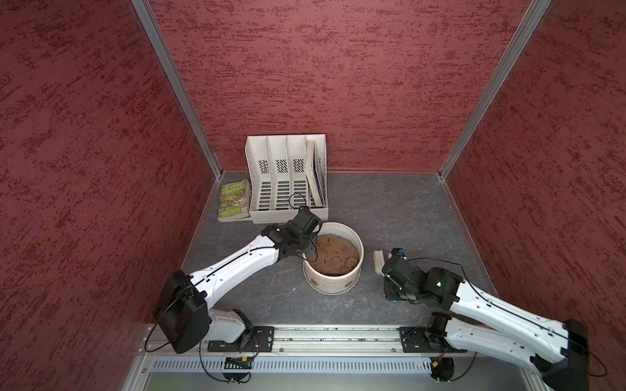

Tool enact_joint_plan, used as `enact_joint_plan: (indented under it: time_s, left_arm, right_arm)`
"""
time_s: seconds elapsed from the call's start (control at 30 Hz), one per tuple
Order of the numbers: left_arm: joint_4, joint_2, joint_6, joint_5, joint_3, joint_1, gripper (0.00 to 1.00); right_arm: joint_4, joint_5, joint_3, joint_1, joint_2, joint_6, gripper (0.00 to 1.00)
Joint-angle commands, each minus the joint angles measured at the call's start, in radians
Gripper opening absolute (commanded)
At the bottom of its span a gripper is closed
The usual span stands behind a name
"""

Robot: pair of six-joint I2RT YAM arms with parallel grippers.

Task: Scrub the dried mud off the ceramic pot
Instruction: Rotate the pot at the center of the board.

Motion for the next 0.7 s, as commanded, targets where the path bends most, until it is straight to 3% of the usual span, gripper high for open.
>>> enact_joint_plan:
  time_s: [0.0, 0.13, 0.4, 0.53, 0.67]
  left_arm:
    - [0.046, -0.043, -0.050, -0.039, 0.023, 0.016, 0.07]
    - [0.012, -0.063, -0.061, -0.067, 0.013, 0.017, 0.01]
    - [0.011, -0.059, -0.111, -0.070, -0.008, 0.017, 0.03]
    - [-0.101, -0.038, -0.153, -0.174, 0.019, 0.023, 0.00]
    - [-0.150, -0.076, -0.171, -0.195, 0.015, 0.047, 0.00]
  right_arm:
    - [-0.021, 0.033, 0.029, 0.016, -0.005, 0.006, 0.00]
    - [-0.051, 0.035, 0.041, 0.036, -0.015, 0.008, 0.00]
    - [-0.132, 0.072, 0.080, 0.157, -0.045, 0.046, 0.00]
    - [-0.185, 0.118, 0.106, 0.233, -0.040, 0.101, 0.00]
    - [-0.168, 0.138, 0.104, 0.272, -0.017, 0.120, 0.00]
